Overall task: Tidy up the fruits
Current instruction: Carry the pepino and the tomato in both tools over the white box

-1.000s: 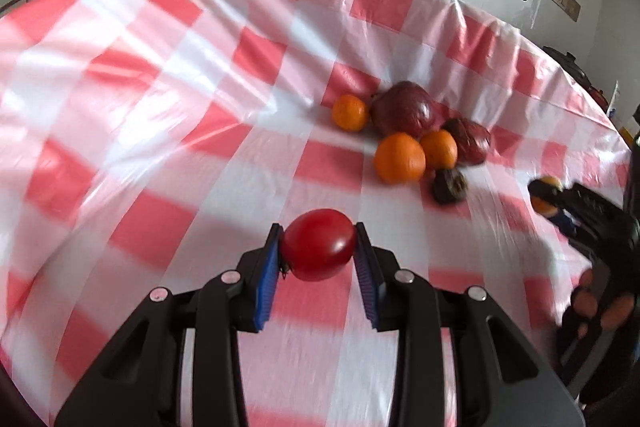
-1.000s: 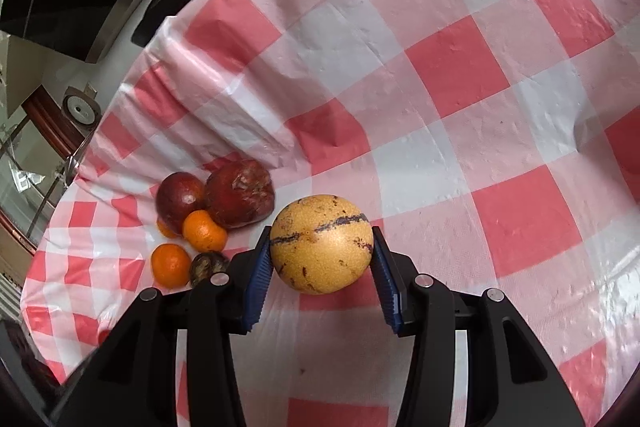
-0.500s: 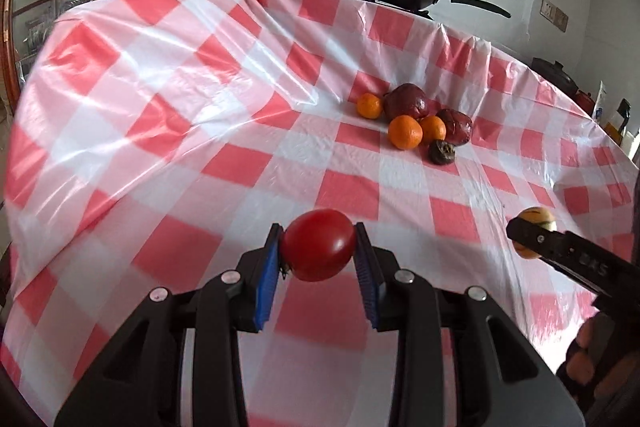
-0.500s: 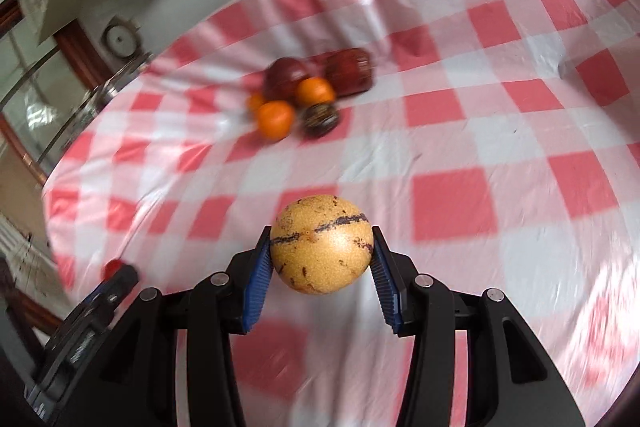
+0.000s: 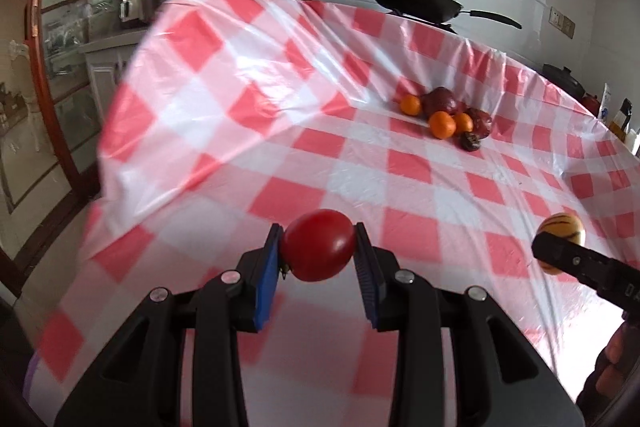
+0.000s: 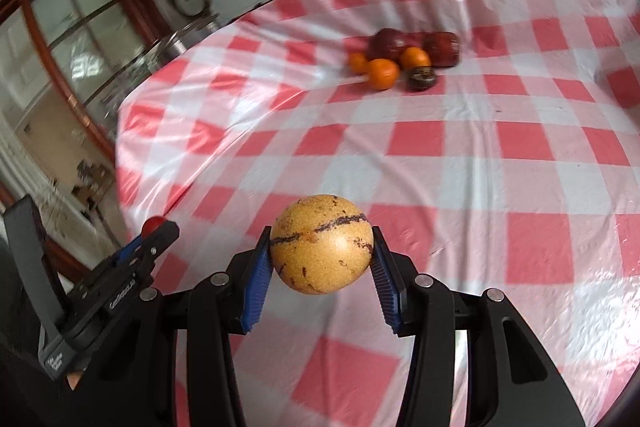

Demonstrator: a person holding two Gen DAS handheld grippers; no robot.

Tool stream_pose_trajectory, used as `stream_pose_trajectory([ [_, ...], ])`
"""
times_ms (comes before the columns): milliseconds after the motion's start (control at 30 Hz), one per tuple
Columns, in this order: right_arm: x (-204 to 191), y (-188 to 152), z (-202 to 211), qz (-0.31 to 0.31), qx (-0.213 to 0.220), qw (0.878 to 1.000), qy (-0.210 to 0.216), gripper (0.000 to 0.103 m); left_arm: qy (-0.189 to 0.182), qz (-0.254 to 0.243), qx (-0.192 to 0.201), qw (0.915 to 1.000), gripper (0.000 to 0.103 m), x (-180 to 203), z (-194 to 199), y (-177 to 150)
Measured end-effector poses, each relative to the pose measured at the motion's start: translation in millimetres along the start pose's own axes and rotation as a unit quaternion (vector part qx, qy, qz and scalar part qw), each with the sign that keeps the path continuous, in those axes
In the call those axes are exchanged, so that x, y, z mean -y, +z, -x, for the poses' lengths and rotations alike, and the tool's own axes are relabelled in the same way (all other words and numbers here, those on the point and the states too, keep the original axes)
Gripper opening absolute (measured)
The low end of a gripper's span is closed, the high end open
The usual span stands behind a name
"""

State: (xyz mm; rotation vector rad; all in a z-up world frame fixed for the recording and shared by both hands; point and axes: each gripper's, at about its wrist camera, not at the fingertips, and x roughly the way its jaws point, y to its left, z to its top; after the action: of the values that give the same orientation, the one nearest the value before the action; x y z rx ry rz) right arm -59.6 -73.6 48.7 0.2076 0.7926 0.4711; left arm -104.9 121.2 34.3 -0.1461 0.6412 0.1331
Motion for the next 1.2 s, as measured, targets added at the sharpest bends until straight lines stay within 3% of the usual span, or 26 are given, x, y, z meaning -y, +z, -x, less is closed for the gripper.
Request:
stream_pose_trajectory([
  [333, -73.5, -41.2, -8.5, 0.099, -0.040, 0.994, 0.039, 0.047, 0.041, 0.003, 0.006, 0.9991, 0.036, -51.6, 37.1, -26.5],
  [667, -145.2, -83.3, -1.7, 0.215, -0.055, 0.971, 0.092, 0.047, 0.068, 0.041, 0.012, 0.9968, 0.036, -114.3, 80.0, -59.8],
  [800, -175.1, -106.1, -0.3, 0.272, -0.071, 0.951, 0.131, 0.047, 0.070, 0.050, 0.012, 0.9962, 0.036, -141.7, 99.0, -75.8],
  [967, -218.8, -148.0, 3.2, 0.360, -0.093, 0.911, 0.177, 0.047, 0.118, 0.044, 0.004, 0.9921, 0.036, -178.7, 117.8, -104.1],
  [1200, -265.6, -219.8, -29.0, 0.451, -0.182, 0.850, 0.201, 0.047, 0.154, 0.072, -0.074, 0.9827, 0.036, -226.8, 98.3, -155.9],
])
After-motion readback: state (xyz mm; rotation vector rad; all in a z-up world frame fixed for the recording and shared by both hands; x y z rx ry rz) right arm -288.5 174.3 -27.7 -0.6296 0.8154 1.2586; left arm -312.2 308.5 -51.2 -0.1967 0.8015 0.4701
